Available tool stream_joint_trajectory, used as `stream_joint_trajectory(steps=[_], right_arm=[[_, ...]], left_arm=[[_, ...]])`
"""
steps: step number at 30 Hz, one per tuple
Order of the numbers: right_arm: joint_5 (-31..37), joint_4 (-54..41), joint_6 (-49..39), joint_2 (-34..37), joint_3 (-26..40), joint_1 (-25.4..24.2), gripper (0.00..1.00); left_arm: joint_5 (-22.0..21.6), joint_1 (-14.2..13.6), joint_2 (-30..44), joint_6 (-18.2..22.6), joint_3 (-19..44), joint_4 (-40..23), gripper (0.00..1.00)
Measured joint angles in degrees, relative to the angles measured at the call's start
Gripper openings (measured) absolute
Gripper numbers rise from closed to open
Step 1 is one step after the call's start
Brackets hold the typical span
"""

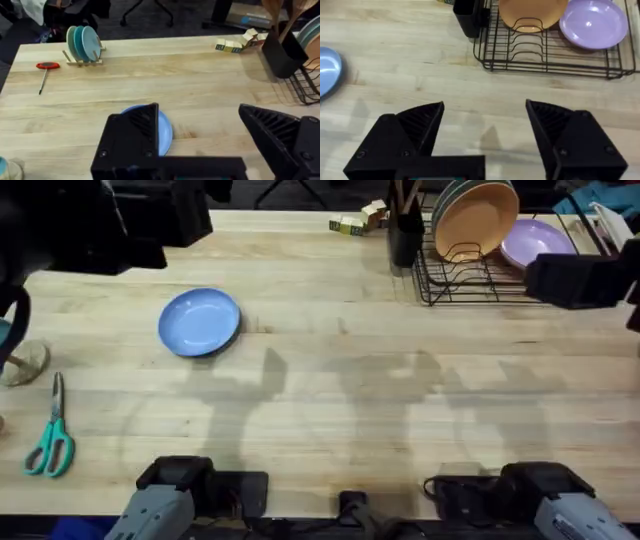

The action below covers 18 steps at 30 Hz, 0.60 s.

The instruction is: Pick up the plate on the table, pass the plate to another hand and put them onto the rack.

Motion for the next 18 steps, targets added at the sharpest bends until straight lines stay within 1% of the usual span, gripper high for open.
stream_joint_trajectory(steps=[4,8,11,14,16,18], right_arm=[[0.00,-1.38,1.92,0.00,0.00,0.00,0.992],[0.00,-2.29,2.70,0.00,0.00,0.00,0.992],[-0.01,-2.52,3.07,0.00,0.00,0.00,0.992],[0.00,-2.54,3.12,0.00,0.00,0.00,0.992],[0.00,-2.56,3.12,0.00,0.00,0.00,0.992],[0.00,-2.56,3.12,0.00,0.00,0.00,0.992]], left_arm=[[-0.68,0.02,0.56,0.11,0.00,-0.18,0.992],[-2.89,0.02,1.42,0.27,0.02,-1.82,0.991],[-4.64,0.38,3.52,0.29,0.02,-3.06,0.991],[-5.80,2.50,6.87,0.38,0.02,-3.57,0.991],[-6.19,4.59,9.32,0.44,0.02,-3.69,0.991],[-6.27,7.32,12.05,0.46,0.02,-3.88,0.991]])
